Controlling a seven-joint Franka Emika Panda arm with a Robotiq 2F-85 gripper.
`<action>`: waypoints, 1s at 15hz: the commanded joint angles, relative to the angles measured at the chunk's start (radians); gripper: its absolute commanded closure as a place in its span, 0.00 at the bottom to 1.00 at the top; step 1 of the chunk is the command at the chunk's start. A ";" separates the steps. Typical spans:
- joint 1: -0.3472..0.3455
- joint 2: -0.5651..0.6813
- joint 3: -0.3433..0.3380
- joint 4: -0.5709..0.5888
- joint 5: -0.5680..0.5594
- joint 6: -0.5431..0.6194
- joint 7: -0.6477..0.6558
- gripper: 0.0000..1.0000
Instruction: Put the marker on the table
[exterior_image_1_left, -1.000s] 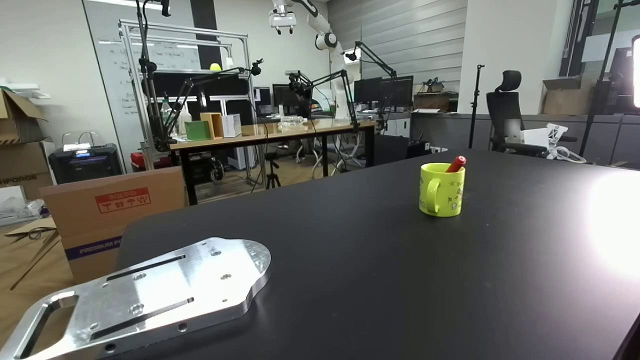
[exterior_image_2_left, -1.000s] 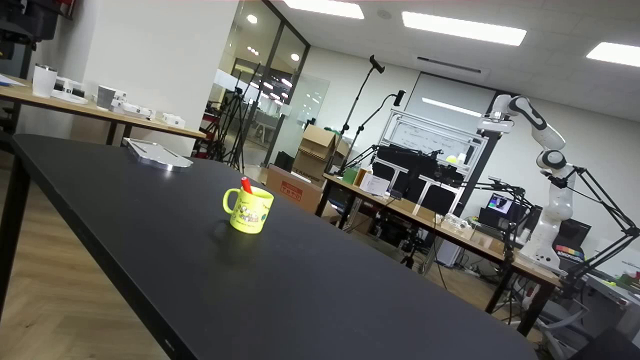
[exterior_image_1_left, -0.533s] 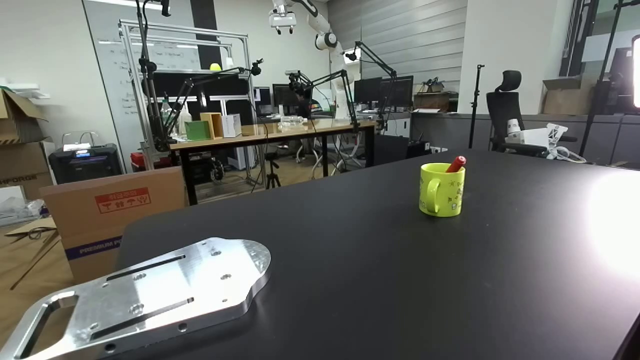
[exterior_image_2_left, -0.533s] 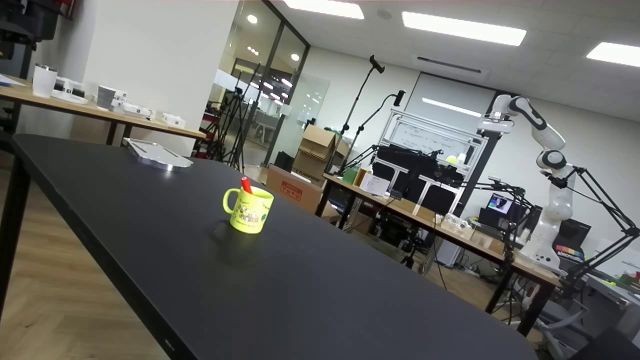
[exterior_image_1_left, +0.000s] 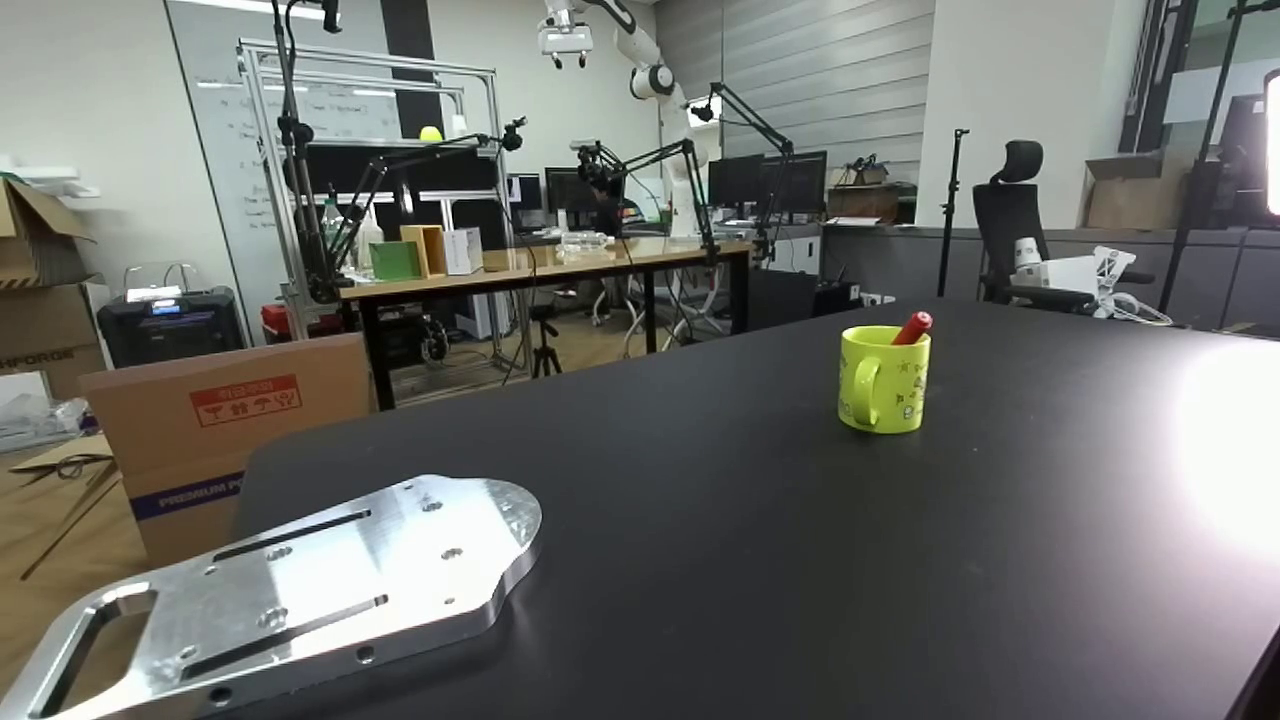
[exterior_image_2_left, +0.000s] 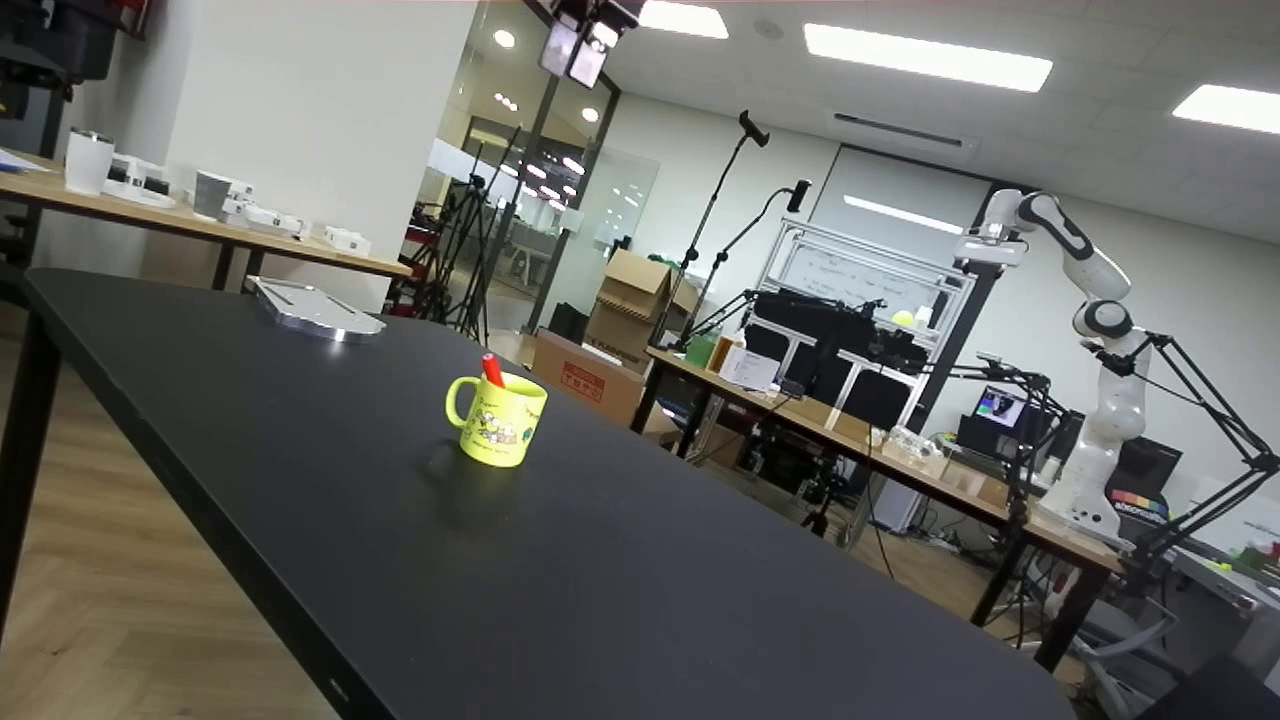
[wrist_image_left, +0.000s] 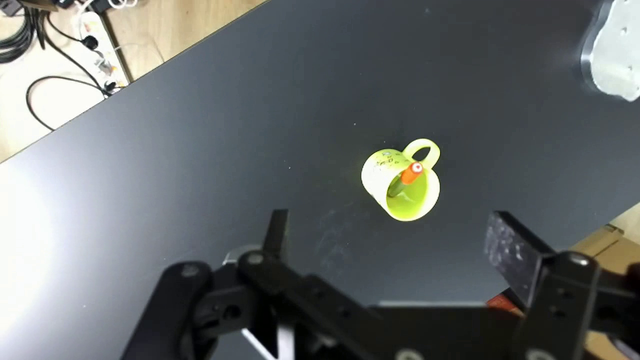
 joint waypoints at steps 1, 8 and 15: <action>-0.008 0.182 0.011 0.195 0.057 -0.052 0.158 0.00; 0.021 0.391 0.023 0.364 0.298 -0.056 0.313 0.00; 0.041 0.466 0.046 0.331 0.439 -0.016 0.101 0.00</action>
